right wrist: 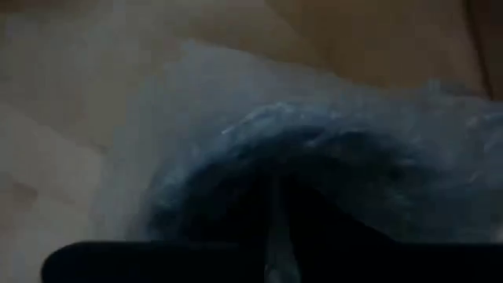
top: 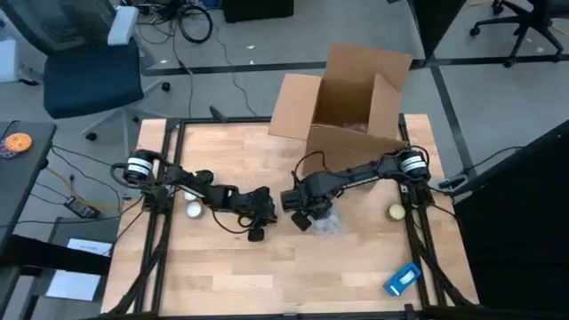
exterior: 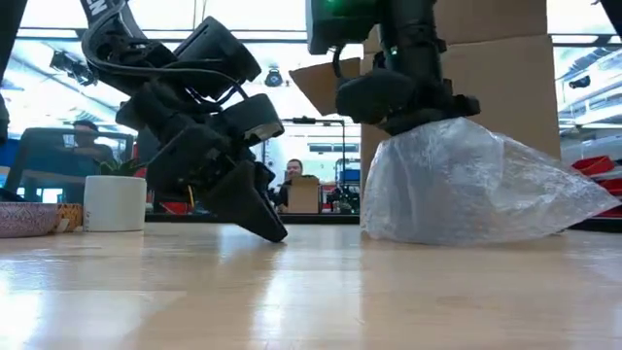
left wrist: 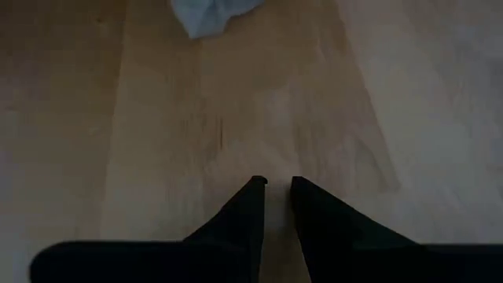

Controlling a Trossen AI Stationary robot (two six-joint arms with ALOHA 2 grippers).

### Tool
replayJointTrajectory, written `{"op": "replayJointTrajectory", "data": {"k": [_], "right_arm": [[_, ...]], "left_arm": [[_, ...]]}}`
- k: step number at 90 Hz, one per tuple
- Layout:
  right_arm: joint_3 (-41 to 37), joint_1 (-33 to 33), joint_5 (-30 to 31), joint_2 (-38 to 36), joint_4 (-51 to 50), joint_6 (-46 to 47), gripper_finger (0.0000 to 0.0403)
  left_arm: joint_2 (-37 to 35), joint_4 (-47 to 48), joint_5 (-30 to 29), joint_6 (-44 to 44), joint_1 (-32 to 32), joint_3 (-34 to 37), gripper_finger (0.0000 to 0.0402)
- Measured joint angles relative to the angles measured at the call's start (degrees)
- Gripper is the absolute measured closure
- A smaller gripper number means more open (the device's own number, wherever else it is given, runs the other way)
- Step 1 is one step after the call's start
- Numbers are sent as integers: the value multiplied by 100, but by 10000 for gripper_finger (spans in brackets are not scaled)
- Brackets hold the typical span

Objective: Wrap mug
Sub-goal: Wrap the purple mug with the bubble wrap

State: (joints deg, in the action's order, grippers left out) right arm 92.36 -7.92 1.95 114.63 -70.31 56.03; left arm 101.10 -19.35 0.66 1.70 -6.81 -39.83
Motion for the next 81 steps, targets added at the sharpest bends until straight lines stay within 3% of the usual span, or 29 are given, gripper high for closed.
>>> {"op": "replayJointTrajectory", "data": {"k": [15,31,41,55,81], "right_arm": [[440,-9,138,-2,-362,-84,367],[1347,-179,519,-4,-1462,-120,368],[1668,-417,405,-13,-1638,-44,371],[1468,-662,-45,-7,-1187,72,386],[796,-624,18,-1,-1086,399,401]], "left_arm": [[0,0,-87,-120,0,0,348],[0,4,-112,-125,2,-2,348],[0,6,-120,-125,0,-1,348],[1,17,-123,-122,0,-2,348],[0,31,-130,10,-6,-2,348]]}}
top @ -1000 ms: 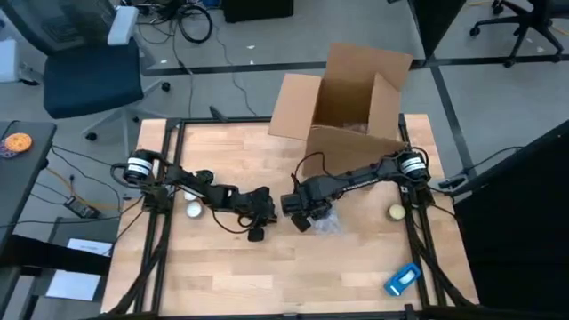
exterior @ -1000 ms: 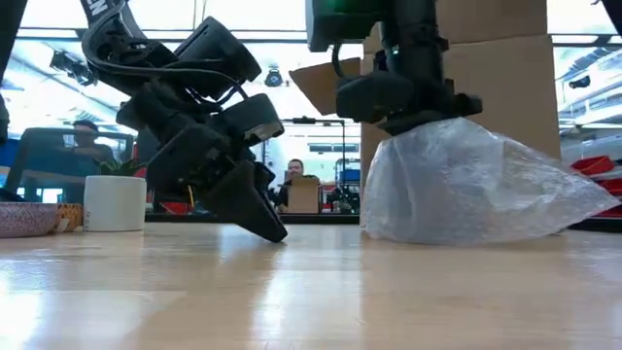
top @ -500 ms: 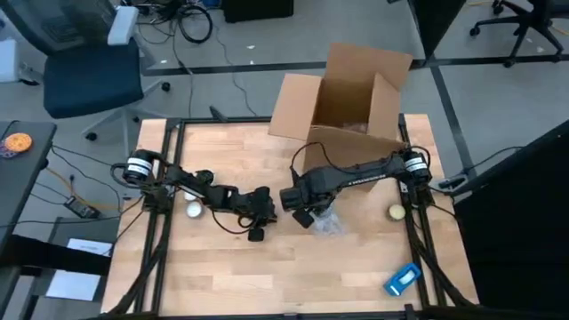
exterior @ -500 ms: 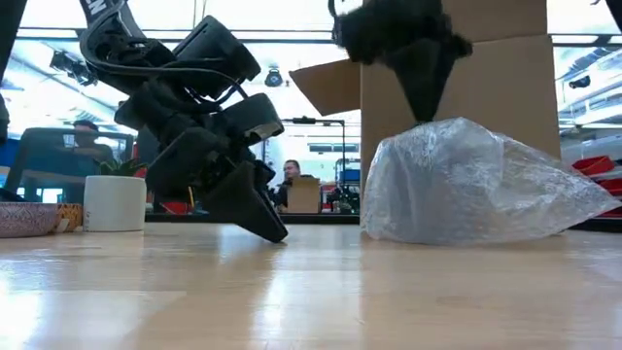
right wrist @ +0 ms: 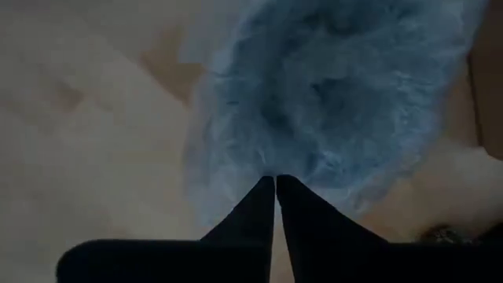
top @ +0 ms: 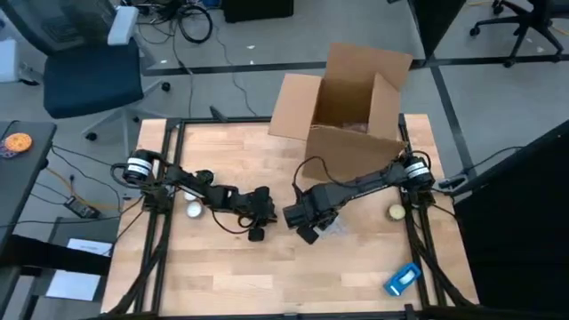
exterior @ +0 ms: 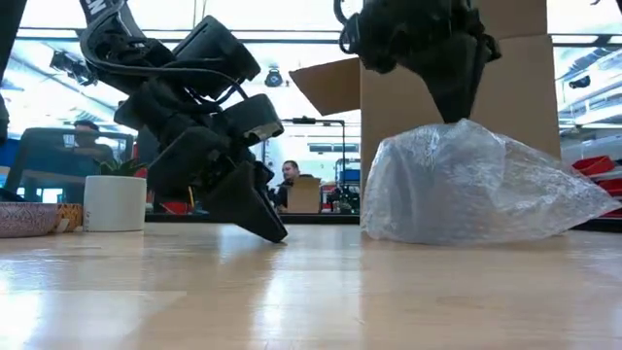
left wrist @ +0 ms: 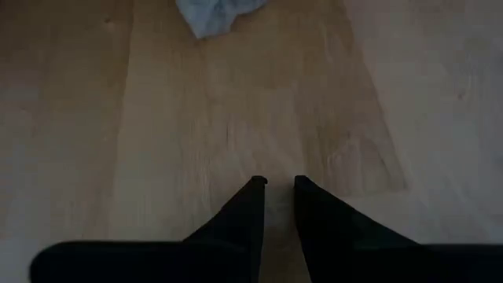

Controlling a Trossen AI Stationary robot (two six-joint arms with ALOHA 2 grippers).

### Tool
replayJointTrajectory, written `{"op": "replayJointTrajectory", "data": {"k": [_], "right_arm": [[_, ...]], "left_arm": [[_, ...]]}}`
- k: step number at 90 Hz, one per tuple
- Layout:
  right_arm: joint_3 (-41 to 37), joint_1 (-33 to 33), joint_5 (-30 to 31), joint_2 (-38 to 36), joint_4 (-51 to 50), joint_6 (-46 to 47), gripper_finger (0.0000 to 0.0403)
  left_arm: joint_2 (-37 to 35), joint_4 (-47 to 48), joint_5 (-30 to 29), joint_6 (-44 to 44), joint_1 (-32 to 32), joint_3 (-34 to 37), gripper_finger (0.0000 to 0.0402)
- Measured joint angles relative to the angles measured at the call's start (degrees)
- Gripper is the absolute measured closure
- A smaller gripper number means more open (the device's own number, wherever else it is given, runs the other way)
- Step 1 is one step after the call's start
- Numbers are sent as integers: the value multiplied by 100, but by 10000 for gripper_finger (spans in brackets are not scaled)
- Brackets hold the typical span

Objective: Wrap mug
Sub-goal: Wrap the purple mug with the bubble wrap

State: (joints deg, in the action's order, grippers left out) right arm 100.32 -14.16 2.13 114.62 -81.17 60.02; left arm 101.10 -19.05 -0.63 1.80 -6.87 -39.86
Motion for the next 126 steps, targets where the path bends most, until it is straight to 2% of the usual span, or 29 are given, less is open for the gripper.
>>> {"op": "replayJointTrajectory", "data": {"k": [8,21,29,48,70,87,108,126], "right_arm": [[-154,42,19,-26,156,-7,402],[-171,106,400,-8,162,-9,402],[47,125,489,20,-139,-12,403],[520,262,1117,12,-437,-218,403],[84,677,1486,14,-185,-435,403],[-487,772,1448,8,549,-601,403],[-1020,727,933,3,1398,-801,403],[-842,434,305,15,1521,-949,402]], "left_arm": [[2,0,-1,-2,0,0,348],[0,-9,-1,-2,0,0,348],[0,-11,-3,-11,0,0,348],[2,-27,-3,-144,0,0,348],[2,-26,-3,-135,0,0,348],[2,22,-3,-122,0,0,348],[2,35,-3,-116,0,0,348],[2,39,-5,-114,0,-1,348]]}}
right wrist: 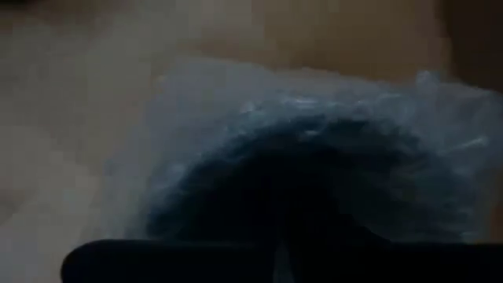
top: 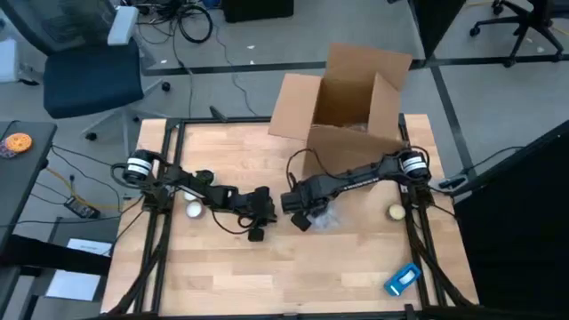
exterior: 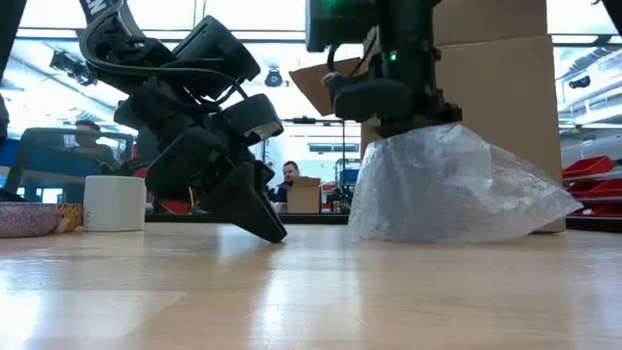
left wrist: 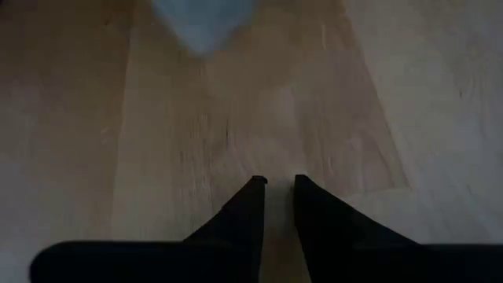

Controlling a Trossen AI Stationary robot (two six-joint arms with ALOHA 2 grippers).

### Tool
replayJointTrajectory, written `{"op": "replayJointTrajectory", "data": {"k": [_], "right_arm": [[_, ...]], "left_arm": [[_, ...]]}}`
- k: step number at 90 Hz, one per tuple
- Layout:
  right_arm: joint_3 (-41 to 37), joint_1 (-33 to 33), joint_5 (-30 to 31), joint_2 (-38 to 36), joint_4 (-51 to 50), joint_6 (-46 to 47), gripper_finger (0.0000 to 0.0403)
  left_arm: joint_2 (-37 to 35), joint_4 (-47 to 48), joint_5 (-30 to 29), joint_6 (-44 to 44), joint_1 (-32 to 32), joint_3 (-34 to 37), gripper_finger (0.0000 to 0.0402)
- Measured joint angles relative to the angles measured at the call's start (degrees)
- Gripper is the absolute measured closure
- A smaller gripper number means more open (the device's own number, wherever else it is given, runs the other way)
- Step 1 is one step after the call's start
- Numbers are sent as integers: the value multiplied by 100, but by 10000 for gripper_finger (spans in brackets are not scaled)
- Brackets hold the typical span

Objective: Wrap mug
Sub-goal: Wrap the purple mug with the bubble wrap

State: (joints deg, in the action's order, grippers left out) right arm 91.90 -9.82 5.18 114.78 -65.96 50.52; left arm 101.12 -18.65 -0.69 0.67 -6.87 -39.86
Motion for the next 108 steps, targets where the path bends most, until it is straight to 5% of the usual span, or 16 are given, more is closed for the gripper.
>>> {"op": "replayJointTrajectory", "data": {"k": [18,31,51,80,108], "right_arm": [[951,-304,-281,-2,-214,-111,403],[1410,-410,331,-10,-703,109,403],[1093,-319,965,-7,-845,688,403],[291,-356,815,-19,-95,1099,403],[308,-405,665,-15,-60,1102,403]], "left_arm": [[0,-24,0,0,0,1,348],[0,-42,0,2,0,1,348],[0,-46,0,131,0,1,348],[0,2,0,127,0,1,348],[0,5,2,120,0,1,348]]}}
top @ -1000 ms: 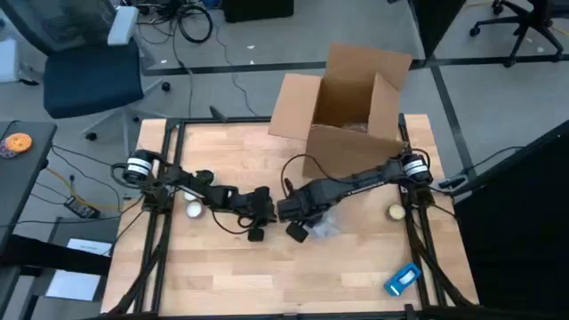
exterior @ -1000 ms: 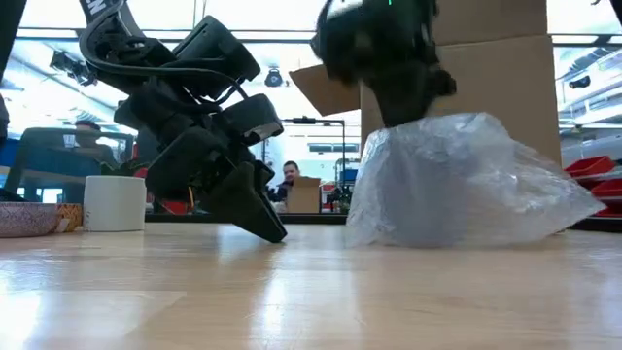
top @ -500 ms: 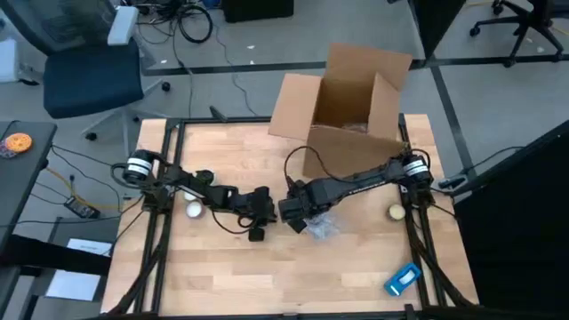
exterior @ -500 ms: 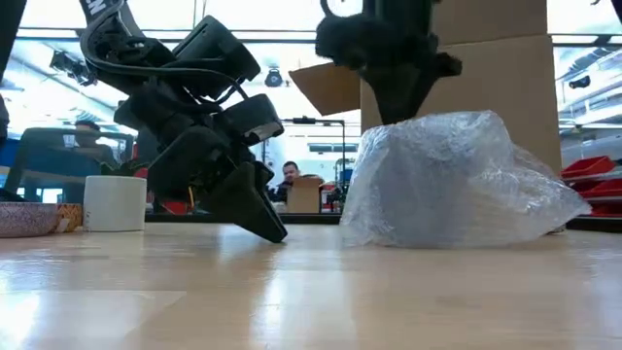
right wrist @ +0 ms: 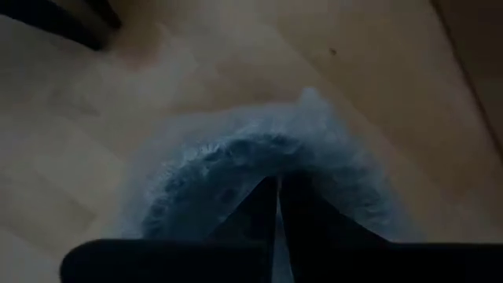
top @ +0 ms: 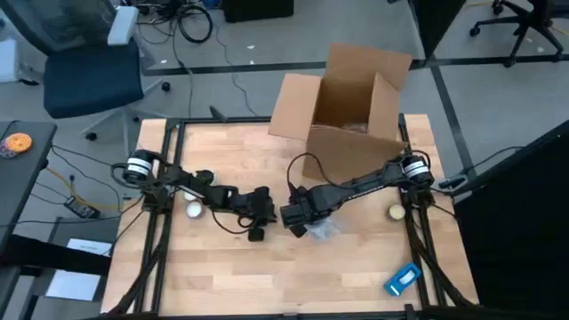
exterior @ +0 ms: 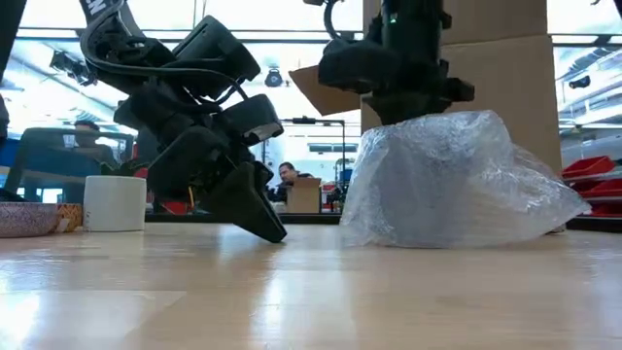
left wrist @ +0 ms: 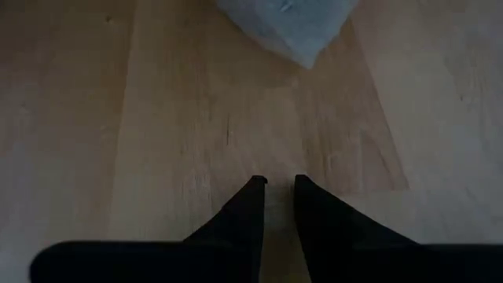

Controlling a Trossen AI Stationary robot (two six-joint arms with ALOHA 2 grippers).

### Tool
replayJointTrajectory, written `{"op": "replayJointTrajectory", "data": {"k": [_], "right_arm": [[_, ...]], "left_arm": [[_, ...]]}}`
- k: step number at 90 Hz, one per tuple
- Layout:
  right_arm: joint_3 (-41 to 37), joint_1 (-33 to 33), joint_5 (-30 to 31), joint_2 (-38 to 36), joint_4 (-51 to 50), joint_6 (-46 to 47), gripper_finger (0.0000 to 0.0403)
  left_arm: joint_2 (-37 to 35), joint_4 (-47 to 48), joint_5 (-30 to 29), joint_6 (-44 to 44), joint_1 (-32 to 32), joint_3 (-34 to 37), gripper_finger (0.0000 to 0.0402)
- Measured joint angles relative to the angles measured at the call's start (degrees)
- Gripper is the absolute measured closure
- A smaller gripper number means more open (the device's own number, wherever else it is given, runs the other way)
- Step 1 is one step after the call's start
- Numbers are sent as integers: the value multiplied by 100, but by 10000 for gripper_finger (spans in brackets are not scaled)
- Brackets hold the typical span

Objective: Wrap mug
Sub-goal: Wrap the purple mug with the bubble wrap

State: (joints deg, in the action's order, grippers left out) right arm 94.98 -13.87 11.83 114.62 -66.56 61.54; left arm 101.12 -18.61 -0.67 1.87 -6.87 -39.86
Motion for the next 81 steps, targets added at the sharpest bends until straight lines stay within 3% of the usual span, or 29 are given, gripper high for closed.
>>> {"op": "replayJointTrajectory", "data": {"k": [25,39,56,81], "right_arm": [[1327,-137,44,-129,-761,-768,403],[1838,-600,-18,-137,-832,-1241,403],[1643,-1279,8,-139,-813,-1825,384],[1162,-1606,140,-139,-1163,-3047,299]], "left_arm": [[0,23,4,-14,0,-1,348],[0,70,62,-34,-2,-5,348],[-11,159,71,-305,-116,-11,348],[-160,567,122,-469,-232,-209,348]]}}
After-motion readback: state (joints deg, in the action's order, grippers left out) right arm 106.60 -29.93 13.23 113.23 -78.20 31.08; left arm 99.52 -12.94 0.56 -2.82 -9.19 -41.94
